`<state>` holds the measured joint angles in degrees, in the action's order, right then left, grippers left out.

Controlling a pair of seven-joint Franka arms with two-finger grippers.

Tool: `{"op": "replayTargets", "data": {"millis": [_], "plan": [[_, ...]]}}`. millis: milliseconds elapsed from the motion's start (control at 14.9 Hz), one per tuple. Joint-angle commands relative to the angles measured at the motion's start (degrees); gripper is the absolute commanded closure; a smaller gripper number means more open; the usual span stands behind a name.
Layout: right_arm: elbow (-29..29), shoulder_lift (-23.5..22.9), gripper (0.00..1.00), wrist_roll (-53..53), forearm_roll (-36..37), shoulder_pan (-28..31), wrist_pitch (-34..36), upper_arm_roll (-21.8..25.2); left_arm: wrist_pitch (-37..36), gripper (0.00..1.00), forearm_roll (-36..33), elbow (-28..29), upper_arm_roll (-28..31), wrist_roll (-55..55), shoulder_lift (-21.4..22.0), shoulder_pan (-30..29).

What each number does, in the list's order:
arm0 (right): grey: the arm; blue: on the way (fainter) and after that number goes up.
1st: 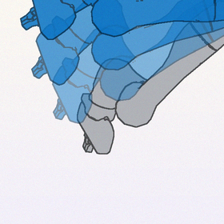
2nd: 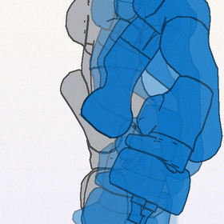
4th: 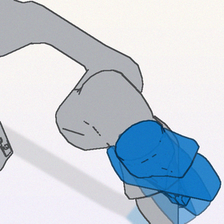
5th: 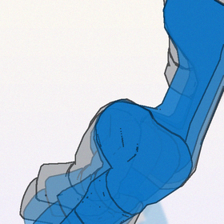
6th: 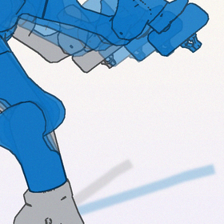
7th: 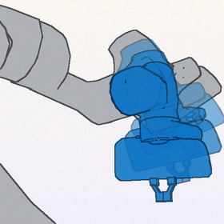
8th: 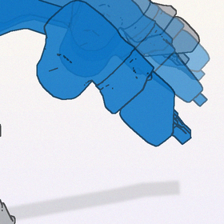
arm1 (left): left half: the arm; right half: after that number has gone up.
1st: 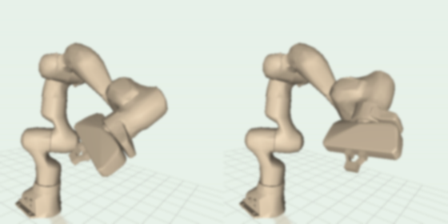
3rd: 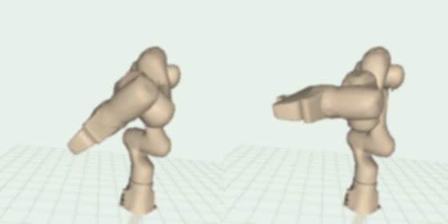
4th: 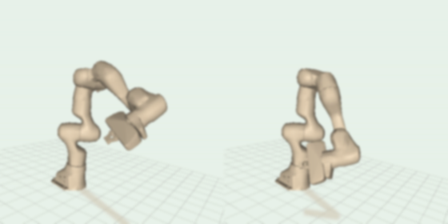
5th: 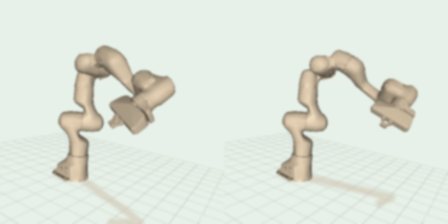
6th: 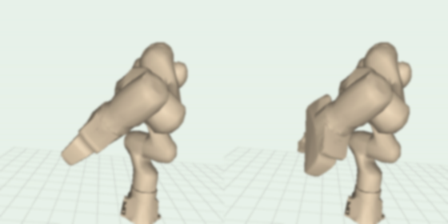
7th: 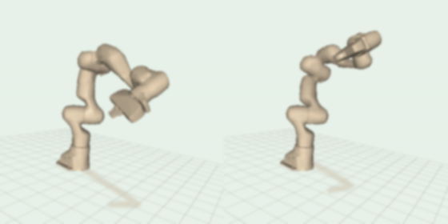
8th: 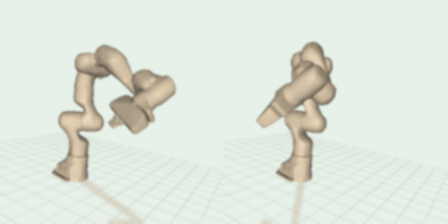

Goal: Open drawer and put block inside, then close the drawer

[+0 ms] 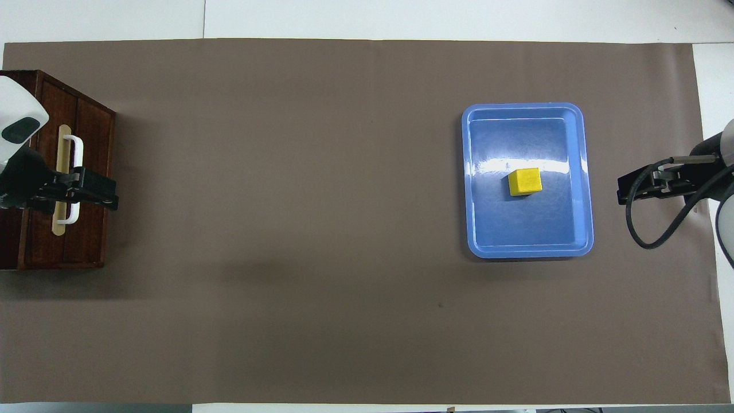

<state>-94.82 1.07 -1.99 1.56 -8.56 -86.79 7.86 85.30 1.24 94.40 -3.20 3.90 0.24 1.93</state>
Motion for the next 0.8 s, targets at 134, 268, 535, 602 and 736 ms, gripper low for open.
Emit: {"op": "replayTargets", "data": {"millis": [134, 268, 535, 602, 736], "plan": [[-0.19, 0.77, 0.0, 0.32, 0.02, 0.73, 1.01, -0.3, -0.66, 0.0, 0.69, -0.27, 1.09, -0.3, 0.37, 0.97], [-0.1, 1.12, 0.0, 0.23, 0.1, 0.47, 0.92, -0.3, -0.4, 0.0, 0.69, -0.01, 1.0, 0.4, 0.46, 0.97], [-0.27, 1.21, 0.0, 1.56, -0.51, 1.7, 0.49, -0.3, 3.64, 0.0, 0.17, 0.96, 1.0, 0.06, 0.29, 1.06], [-0.36, 1.04, 0.0, -1.84, -0.6, 1.7, -1.52, -0.3, 4.52, 0.0, -1.14, 1.22, 0.91, 0.14, 0.2, 1.14], [-0.36, 0.51, 0.0, -9.66, -0.6, 1.79, -3.38, -0.3, 7.85, 0.0, -6.92, 3.06, 0.65, 0.14, -0.41, 3.16]]}}
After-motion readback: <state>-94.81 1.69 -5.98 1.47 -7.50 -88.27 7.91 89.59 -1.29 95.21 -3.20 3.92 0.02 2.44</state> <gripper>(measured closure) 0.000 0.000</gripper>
